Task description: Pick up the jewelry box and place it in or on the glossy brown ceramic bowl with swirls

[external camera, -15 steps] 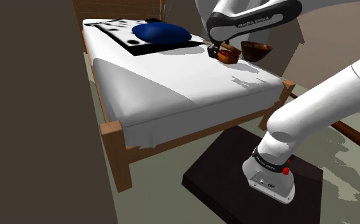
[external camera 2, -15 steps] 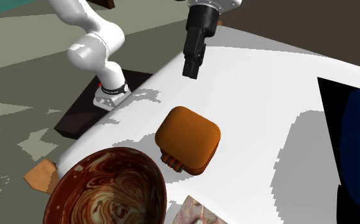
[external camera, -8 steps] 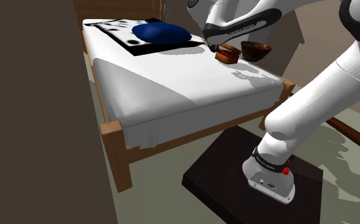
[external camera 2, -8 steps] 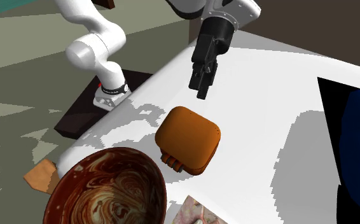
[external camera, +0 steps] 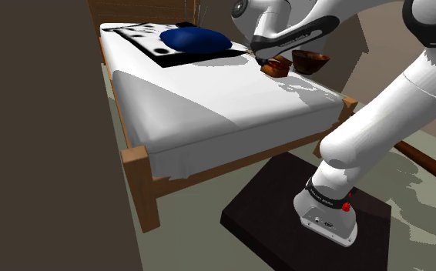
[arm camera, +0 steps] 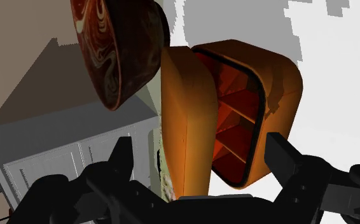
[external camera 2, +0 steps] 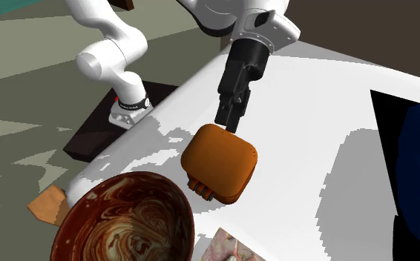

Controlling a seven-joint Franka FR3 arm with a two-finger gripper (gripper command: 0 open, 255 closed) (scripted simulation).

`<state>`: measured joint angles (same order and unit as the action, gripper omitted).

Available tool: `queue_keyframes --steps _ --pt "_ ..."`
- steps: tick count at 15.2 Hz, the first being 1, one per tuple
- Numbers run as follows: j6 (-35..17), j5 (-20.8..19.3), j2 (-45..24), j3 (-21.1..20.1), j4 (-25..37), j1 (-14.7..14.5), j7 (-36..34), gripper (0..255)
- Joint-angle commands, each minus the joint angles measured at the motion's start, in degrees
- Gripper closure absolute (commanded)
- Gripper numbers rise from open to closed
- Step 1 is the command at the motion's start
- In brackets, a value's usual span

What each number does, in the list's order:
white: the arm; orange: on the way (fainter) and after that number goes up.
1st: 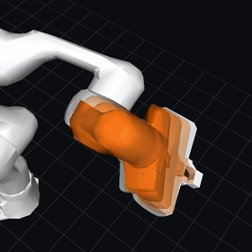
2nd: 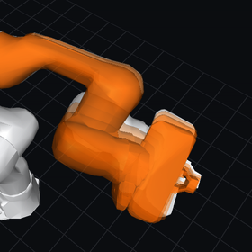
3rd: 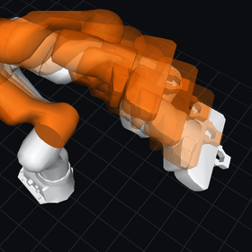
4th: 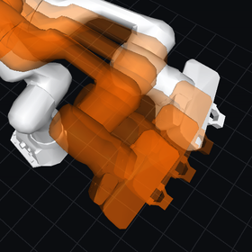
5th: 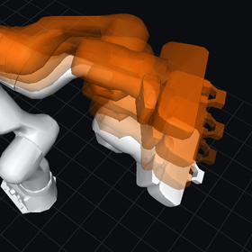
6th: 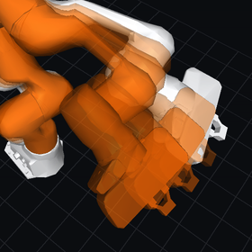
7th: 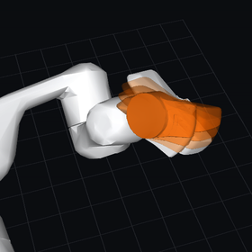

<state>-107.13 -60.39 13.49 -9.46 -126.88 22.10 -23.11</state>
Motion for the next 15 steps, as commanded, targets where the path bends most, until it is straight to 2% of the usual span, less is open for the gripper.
queue_keyframes --steps 1,6,7,15 --pt "-0.29 -0.15 0.02 0.15 -0.17 0.1 -0.03 0" --pt "-0.28 -0.14 0.02 0.14 -0.16 0.1 -0.03 0" --pt "-0.28 -0.14 0.02 0.14 -0.16 0.1 -0.03 255" --pt "-0.27 -0.14 0.01 0.14 -0.14 0.1 -0.02 255"
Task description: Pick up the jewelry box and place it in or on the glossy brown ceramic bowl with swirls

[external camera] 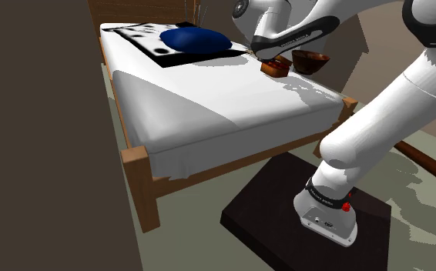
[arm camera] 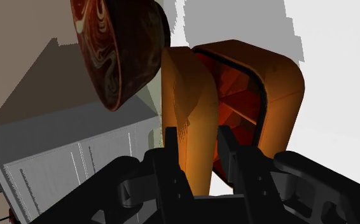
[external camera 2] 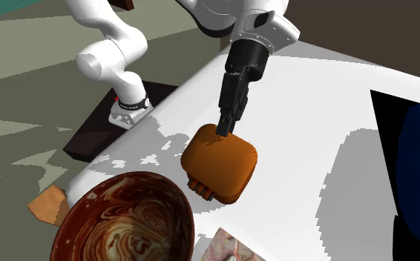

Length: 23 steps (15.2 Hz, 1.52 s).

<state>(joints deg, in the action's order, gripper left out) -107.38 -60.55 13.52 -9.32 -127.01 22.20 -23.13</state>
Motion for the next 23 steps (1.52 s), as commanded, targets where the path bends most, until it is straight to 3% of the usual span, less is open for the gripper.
queue_keyframes --steps 1,23 --pt "-0.04 0.01 -0.01 0.01 -0.04 0.0 0.0 255" --pt "7.91 3.5 2.14 -0.21 12.5 -0.36 12.7 255"
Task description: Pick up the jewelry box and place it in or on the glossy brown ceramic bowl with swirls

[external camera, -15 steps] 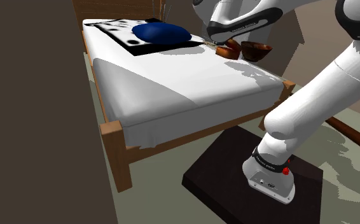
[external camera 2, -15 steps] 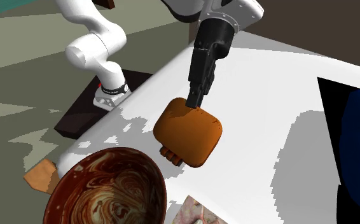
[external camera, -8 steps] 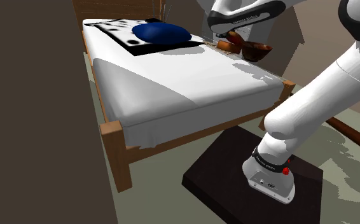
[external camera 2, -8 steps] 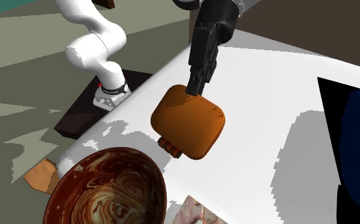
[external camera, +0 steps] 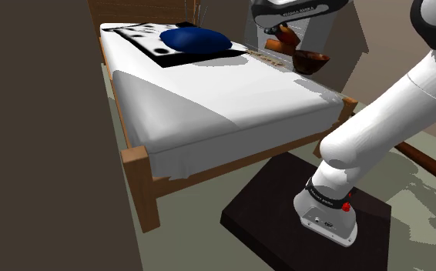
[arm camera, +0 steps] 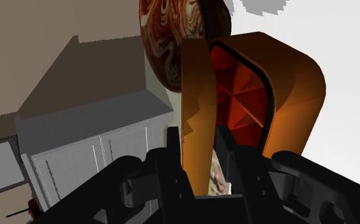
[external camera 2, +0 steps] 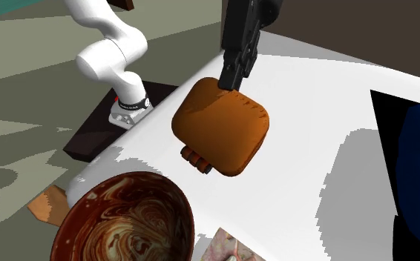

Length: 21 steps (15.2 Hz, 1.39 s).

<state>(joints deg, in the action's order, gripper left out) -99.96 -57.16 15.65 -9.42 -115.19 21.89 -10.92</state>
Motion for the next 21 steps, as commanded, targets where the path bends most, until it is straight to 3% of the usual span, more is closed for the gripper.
queue_keyframes --steps 1,11,21 --pt "0.88 0.2 -0.02 -0.13 1.38 -0.05 1.04 255" --pt "4.66 0.83 -0.84 -0.47 8.52 -0.05 6.17 255" --pt "-6.54 -0.08 3.11 10.19 7.25 4.73 16.74 255"
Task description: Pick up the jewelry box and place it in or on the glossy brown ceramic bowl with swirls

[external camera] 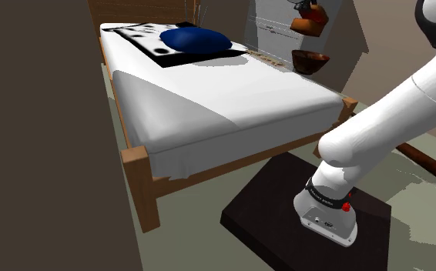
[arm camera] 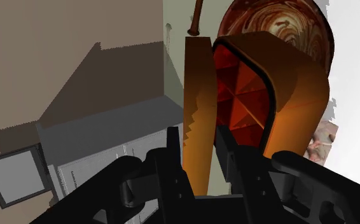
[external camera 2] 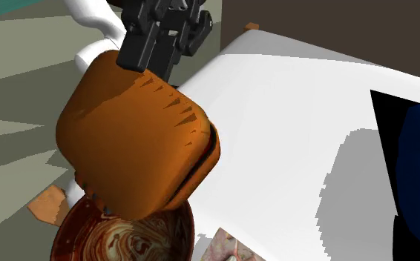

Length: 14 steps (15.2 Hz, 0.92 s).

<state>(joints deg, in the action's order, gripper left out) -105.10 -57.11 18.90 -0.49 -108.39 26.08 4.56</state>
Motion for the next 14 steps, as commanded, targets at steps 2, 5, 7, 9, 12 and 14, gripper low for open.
queue_keyframes --steps 2,5,7,9,12,14 --pt "-3.58 -0.11 -0.14 3.46 1.03 1.41 3.47 255" --pt "-5.96 -0.2 -0.16 5.5 0.93 2.23 4.96 255" --pt "-6.8 -0.66 0.19 5.57 -0.76 2.32 3.83 255" --pt "-7.63 -1.14 0.5 5.63 -2.4 2.41 2.69 255" --pt "-8.85 -1.89 0.88 5.72 -4.77 2.57 0.98 255" --pt "-9.66 -2.41 1.08 5.77 -6.29 2.68 -0.18 255"
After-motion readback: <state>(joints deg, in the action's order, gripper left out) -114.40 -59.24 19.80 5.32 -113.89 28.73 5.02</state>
